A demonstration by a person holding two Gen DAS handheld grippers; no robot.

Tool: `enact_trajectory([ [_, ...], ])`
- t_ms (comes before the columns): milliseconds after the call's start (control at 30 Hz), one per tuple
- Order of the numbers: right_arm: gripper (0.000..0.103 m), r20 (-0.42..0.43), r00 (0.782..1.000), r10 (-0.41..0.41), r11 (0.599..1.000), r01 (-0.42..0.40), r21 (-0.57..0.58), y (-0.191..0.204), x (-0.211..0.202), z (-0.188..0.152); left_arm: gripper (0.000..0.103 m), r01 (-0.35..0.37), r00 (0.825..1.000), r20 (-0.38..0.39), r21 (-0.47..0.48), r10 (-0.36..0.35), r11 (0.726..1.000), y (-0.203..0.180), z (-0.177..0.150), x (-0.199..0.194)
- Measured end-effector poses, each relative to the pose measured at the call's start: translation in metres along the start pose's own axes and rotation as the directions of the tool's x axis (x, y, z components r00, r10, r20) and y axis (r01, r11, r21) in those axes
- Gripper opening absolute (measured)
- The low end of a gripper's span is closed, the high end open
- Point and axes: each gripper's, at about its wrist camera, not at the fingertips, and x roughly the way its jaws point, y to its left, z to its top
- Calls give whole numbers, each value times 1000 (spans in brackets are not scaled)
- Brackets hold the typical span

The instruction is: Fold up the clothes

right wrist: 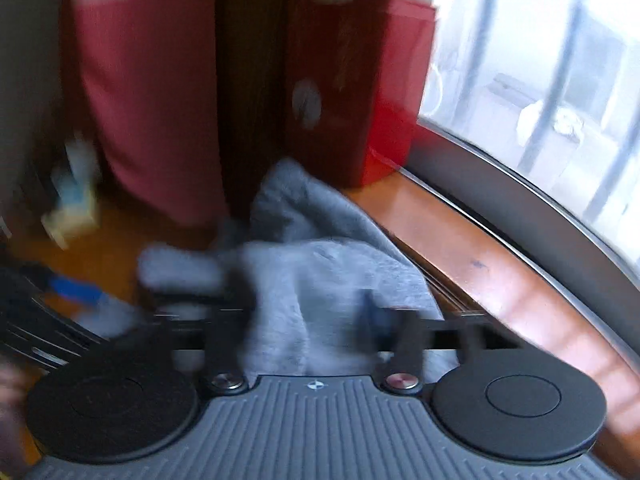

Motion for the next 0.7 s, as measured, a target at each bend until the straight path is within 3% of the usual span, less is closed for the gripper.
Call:
enact_trajectory([
  [67, 15, 18, 997, 78, 996, -78, 51, -2, -21, -6, 103, 14, 1000, 7, 13, -14, 1000, -1, 0, -3],
  [133, 15, 4, 989, 145, 986, -145, 79, 2, -39, -21, 103, 22, 1000, 18, 20, -23, 1000, -2, -1, -9],
  [300, 9, -53, 978, 201, 977, -196, 79, 21, -80, -65, 103, 140, 990, 9, -20, -139, 990, 3, -13, -24],
  [367, 10, -89, 980, 177, 983, -172, 63, 24, -93, -79, 103, 183, 983, -13, -33, -184, 983, 5, -20, -26],
  [433, 13, -81, 987, 137, 990, -137, 2, 27, -98, -69, 103, 196, 980, -21, -53, -197, 979, 7, -26, -27],
  [467, 22, -74, 990, 117, 992, -120, -29, 28, -100, -63, 103, 196, 980, -19, -66, -197, 978, 9, -27, -27],
  [533, 55, -59, 995, 78, 992, -83, -92, 31, -105, -50, 103, 190, 981, -5, -91, -192, 977, 13, -26, -28],
  [567, 82, -51, 997, 58, 990, -64, -124, 33, -108, -44, 103, 187, 982, 0, -101, -188, 977, 15, -24, -28],
  [600, 92, -42, 998, 39, 987, -45, -154, 34, -110, -38, 103, 184, 983, 1, -111, -185, 977, 17, -21, -28],
  [700, 94, -31, 999, 16, 957, -25, -290, 34, -94, -5, 103, 208, 978, 13, -131, -208, 969, 20, -18, -28],
])
